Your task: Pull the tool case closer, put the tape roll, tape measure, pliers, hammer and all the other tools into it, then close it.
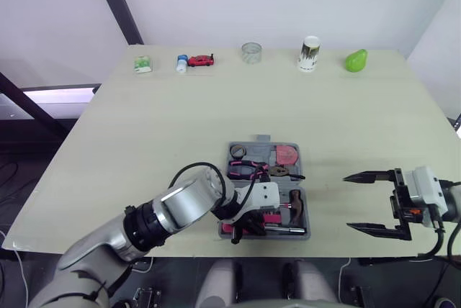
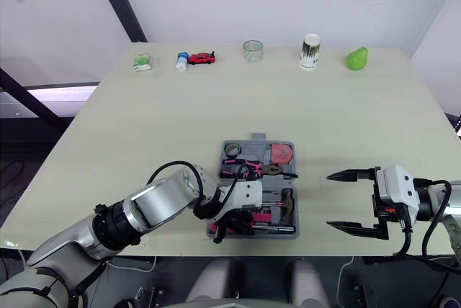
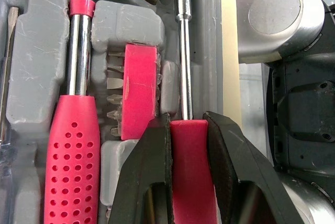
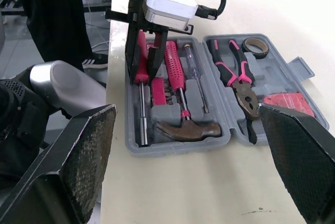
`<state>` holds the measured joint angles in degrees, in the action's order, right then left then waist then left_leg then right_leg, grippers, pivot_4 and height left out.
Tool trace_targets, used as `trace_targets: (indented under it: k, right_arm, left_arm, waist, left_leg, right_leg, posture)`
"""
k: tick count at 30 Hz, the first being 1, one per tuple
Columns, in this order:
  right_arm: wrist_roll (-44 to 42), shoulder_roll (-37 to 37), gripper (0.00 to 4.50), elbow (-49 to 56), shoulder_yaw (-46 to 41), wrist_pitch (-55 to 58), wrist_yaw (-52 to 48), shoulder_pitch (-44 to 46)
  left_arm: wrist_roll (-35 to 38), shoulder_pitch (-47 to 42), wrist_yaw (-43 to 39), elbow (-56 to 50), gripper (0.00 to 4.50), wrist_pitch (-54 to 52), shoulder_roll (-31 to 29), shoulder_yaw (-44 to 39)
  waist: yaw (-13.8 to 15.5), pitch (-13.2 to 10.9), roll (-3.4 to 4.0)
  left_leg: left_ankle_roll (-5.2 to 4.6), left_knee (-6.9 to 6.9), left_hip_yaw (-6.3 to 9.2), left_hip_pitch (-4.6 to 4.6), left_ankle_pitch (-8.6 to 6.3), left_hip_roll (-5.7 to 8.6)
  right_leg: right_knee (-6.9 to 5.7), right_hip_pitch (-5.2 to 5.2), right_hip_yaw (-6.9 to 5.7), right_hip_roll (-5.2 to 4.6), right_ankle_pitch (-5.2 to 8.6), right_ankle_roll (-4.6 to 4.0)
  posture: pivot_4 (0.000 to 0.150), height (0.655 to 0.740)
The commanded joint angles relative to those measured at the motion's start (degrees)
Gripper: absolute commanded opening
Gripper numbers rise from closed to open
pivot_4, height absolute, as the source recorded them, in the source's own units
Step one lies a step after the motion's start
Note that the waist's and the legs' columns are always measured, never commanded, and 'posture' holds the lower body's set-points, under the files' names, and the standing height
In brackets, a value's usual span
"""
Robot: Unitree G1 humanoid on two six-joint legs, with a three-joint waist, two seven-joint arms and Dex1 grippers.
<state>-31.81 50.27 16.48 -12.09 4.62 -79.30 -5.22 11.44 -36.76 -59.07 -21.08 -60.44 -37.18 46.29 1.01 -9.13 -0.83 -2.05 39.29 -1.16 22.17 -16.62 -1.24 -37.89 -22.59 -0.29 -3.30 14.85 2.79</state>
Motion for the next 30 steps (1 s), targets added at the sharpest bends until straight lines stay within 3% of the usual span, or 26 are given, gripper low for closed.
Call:
trace_targets:
  k: [1,2,4,6,16,22,30]
  right_arm:
    - [-0.90,-0.35,4.50,0.99,-0.76,-0.59,0.32,0.39]
    - [-0.89,-0.39,4.50,0.97,-0.74,-0.62,0.33,0.40]
    - [-0.87,-0.49,4.50,0.96,-0.72,-0.72,0.35,0.33]
    - [-0.79,-0.63,4.50,0.91,-0.65,-0.87,0.37,0.27]
    - [-0.46,-1.39,4.50,0.97,-0.51,-1.43,0.60,-0.14]
    - [-0.50,-1.38,4.50,0.90,-0.53,-1.69,0.76,-0.38]
    - [-0.24,-1.90,4.50,0.82,0.04,-2.00,1.15,-0.33]
  left_arm:
    - [0.44,0.64,-0.66,0.14,0.54,1.06,0.93,0.93]
    - [0.56,0.59,-1.28,-0.10,0.54,1.10,0.48,1.13]
    - [0.11,0.81,-1.00,-0.51,1.49,1.09,0.15,1.11]
    - [-1.18,0.87,-0.26,-0.63,2.01,1.93,-0.18,1.48]
    - [-0.42,1.26,-0.59,-2.19,2.01,1.21,-1.12,-0.91]
    - [3.86,-0.19,-4.11,-3.25,2.01,1.65,-3.55,-7.36]
    - [8.33,3.40,-7.57,0.93,2.01,14.86,-3.87,-18.97]
  waist:
    - [0.00,0.00,0.00]
    - [0.00,0.00,0.00]
    - [-0.02,0.00,0.00]
    - [-0.02,0.01,0.01]
    - [-0.07,0.02,0.02]
    - [-0.22,0.01,0.02]
    - [-0.21,0.01,0.02]
  left_leg:
    - [0.00,0.00,0.00,0.00,0.00,0.00]
    - [0.00,0.00,0.00,0.00,0.00,0.00]
    - [0.00,0.00,0.00,0.00,0.00,0.00]
    - [0.00,0.00,0.00,-0.01,0.00,0.00]
    - [0.00,0.02,0.01,-0.04,0.00,0.00]
    - [0.00,0.02,0.02,-0.04,0.00,-0.02]
    - [0.00,0.01,0.01,-0.03,0.00,-0.03]
  right_leg:
    - [0.00,0.00,0.00,0.00,0.00,0.00]
    - [0.00,0.01,0.00,0.00,0.00,0.00]
    - [0.00,0.01,0.00,0.00,0.00,0.00]
    - [0.00,0.01,0.00,0.00,0.00,0.00]
    - [-0.02,0.05,0.03,0.00,0.00,0.01]
    - [-0.04,0.03,0.03,0.03,0.00,0.00]
    - [-0.03,0.02,0.03,0.03,0.00,0.00]
  posture:
    - [0.150,0.7400]
    - [0.150,0.7400]
    - [0.150,0.7400]
    - [0.150,0.7400]
    - [0.150,0.7400]
    - [0.150,0.7400]
    - [0.150,0.7400]
